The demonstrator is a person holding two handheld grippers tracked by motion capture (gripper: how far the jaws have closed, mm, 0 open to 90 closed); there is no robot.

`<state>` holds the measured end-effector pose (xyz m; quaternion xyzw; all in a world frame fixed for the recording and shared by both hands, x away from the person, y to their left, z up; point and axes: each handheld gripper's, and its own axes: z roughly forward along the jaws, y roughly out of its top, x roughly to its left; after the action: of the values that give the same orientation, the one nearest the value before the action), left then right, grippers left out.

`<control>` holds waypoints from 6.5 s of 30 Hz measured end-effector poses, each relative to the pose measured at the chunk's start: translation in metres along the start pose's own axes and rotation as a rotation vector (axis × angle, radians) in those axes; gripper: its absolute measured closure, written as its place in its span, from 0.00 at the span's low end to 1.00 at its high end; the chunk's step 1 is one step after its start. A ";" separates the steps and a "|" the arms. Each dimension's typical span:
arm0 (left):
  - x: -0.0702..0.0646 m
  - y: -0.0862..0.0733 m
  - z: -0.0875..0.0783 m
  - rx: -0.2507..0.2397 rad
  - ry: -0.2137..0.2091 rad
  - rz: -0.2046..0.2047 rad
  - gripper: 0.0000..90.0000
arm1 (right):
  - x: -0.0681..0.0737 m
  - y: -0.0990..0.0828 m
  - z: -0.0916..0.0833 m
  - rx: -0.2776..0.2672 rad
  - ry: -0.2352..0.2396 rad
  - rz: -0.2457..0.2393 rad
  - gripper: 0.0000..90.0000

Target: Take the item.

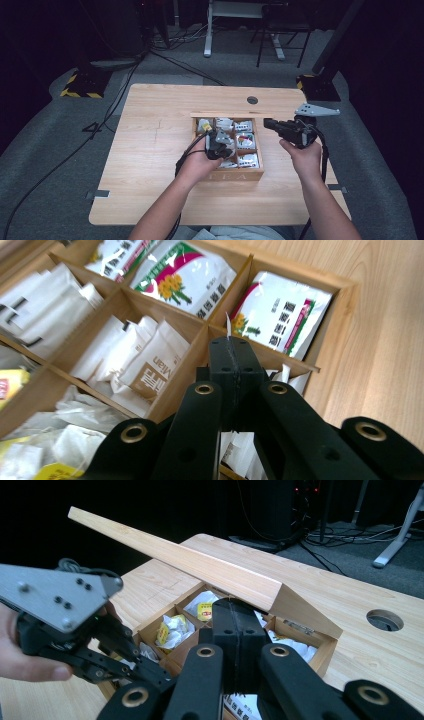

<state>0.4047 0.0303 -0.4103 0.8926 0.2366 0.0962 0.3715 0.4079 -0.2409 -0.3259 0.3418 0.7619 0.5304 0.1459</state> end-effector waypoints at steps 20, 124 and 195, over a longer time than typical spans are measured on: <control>-0.005 0.011 -0.032 -0.057 0.007 0.027 1.00 | 0.000 0.000 0.000 0.000 -0.001 0.001 1.00; 0.094 -0.158 -0.136 -0.149 0.253 -0.150 1.00 | 0.000 -0.004 0.002 0.013 -0.004 0.000 1.00; 0.059 -0.157 -0.119 -0.114 0.196 -0.229 0.43 | 0.000 -0.006 0.006 0.036 0.006 0.003 0.99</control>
<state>0.3599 0.2292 -0.4378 0.8237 0.3662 0.1529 0.4050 0.4094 -0.2378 -0.3336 0.3442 0.7712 0.5178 0.1366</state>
